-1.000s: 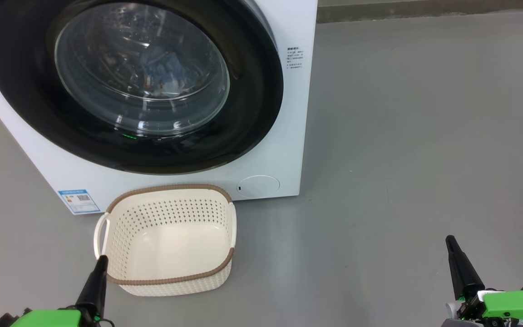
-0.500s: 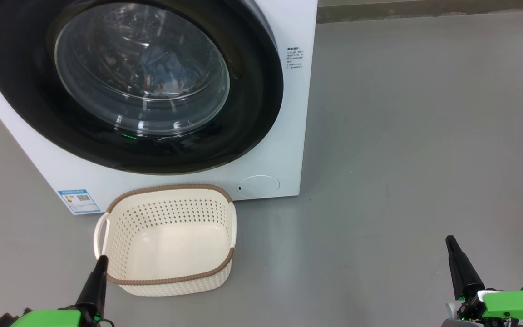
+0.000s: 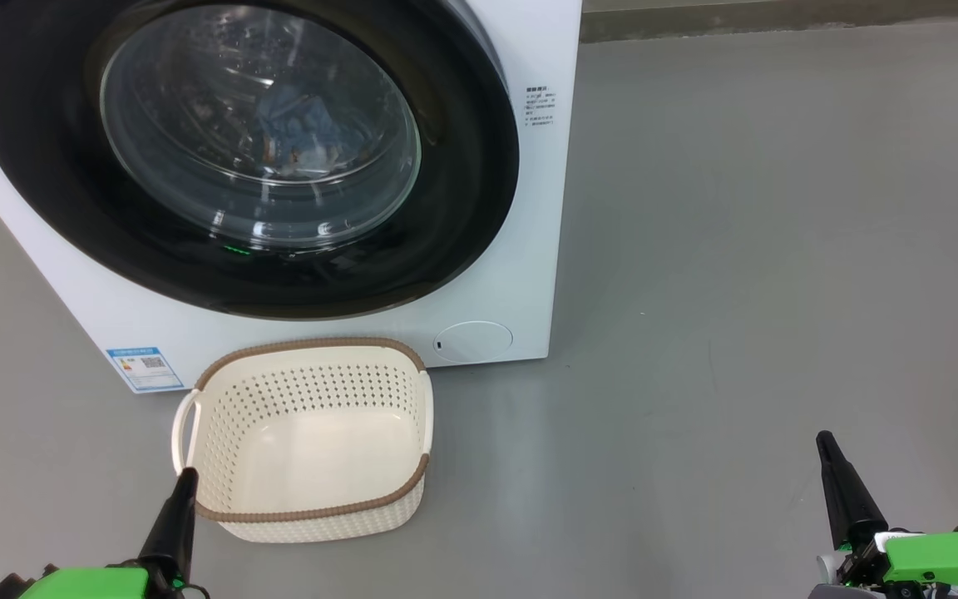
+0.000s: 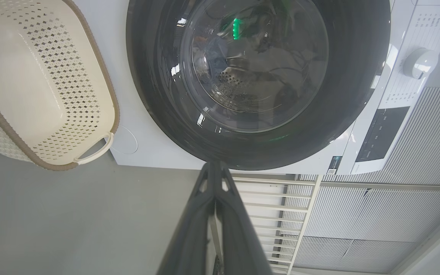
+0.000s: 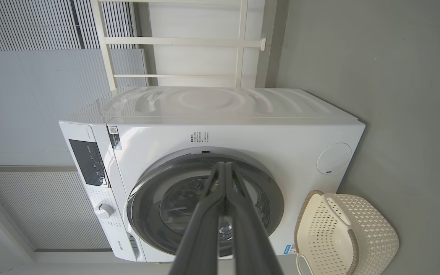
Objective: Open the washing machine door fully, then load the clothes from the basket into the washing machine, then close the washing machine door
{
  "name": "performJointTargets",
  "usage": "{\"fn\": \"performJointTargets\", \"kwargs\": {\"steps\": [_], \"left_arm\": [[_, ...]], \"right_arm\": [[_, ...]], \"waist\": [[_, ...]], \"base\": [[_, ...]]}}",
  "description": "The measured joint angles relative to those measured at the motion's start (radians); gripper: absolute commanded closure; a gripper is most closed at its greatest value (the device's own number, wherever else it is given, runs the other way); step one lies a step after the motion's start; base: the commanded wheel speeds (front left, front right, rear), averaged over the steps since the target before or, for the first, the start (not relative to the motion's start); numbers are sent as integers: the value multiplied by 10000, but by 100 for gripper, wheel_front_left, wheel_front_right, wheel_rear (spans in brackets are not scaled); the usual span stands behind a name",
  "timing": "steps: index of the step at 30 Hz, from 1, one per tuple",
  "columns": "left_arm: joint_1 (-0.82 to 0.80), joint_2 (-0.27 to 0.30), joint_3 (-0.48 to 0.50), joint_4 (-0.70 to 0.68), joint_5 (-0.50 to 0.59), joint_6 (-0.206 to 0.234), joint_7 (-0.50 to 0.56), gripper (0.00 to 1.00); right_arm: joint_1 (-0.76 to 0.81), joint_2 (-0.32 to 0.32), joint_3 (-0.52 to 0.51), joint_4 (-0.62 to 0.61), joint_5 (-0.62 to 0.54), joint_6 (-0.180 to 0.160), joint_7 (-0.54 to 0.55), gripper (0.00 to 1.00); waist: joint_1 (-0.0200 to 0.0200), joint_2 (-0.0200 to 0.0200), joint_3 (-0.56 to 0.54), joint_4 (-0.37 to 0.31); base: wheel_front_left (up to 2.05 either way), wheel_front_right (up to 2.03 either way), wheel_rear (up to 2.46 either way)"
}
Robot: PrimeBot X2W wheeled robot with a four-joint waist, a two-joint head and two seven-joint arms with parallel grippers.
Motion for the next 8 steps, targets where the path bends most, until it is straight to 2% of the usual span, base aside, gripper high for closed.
{"fn": "performJointTargets", "kwargs": {"steps": [8], "left_arm": [[0,0,0,0,-2,0,0,100]], "right_arm": [[0,0,-2,0,0,0,0,100]], "waist": [[0,0,0,0]], "base": [[0,0,0]]}}
